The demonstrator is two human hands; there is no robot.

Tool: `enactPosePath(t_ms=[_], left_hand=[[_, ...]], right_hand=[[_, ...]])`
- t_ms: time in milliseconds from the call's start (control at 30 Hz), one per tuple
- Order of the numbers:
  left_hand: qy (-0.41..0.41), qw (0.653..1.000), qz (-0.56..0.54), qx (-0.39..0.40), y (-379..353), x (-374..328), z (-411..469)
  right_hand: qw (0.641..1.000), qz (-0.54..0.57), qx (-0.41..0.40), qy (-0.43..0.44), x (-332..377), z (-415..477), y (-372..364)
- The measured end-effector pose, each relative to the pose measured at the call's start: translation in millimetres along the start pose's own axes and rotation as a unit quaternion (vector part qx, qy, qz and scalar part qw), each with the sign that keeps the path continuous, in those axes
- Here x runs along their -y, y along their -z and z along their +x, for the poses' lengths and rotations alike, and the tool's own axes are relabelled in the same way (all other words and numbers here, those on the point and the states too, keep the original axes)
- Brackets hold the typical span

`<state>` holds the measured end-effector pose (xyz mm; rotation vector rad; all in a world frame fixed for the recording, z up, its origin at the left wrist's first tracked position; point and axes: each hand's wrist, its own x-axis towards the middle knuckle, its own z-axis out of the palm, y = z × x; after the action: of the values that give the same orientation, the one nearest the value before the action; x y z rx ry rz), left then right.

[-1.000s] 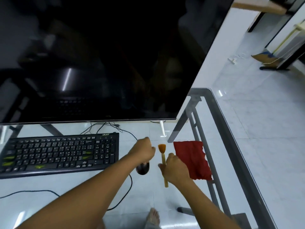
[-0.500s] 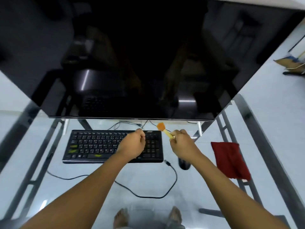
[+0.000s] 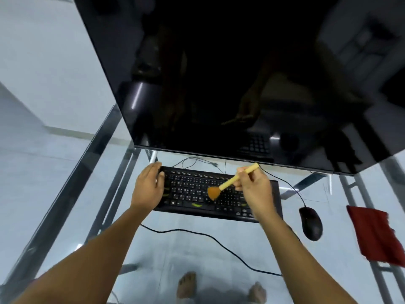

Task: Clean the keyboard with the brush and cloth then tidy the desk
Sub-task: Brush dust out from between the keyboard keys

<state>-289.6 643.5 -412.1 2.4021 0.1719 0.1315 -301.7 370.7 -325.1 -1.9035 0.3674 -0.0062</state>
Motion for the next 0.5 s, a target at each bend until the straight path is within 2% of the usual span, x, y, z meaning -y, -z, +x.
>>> enactPosePath(t_ms=[67,167,233,300,367,433,500], left_hand=[[-0.006,1.000,-0.011,0.026,-3.3,7.2,4.2],[-0.025,0.998,-0.036,0.038,-7.9,15.7,4.8],[-0.024,0.997,-0.061,0.028,-9.6,20.0,-0.4],[-0.014,0.996,-0.087,0.013,-11.5,24.1,-6.4],[-0.008,0.995,-0.096,0.004,-12.8,27.3,-9.2],[-0.011,0.995,-0.102,0.005,-13.6,29.7,-9.3],[-0.014,0.994,-0.112,0.009,-14.1,30.4,-8.7]], right_hand=[[0.999,-0.007,0.038,0.026,-2.2,-7.0,-27.3],[0.989,-0.094,0.090,0.070,-7.9,-10.7,-53.6],[0.980,-0.158,0.053,0.108,-7.8,-7.8,-54.9],[0.978,-0.153,0.027,0.137,-7.0,-6.7,-53.6],[0.977,-0.137,0.085,0.136,-7.7,-9.6,-57.3],[0.962,-0.185,0.118,0.164,-9.8,-11.0,-59.7],[0.968,-0.169,0.056,0.176,-9.3,-8.5,-59.8]])
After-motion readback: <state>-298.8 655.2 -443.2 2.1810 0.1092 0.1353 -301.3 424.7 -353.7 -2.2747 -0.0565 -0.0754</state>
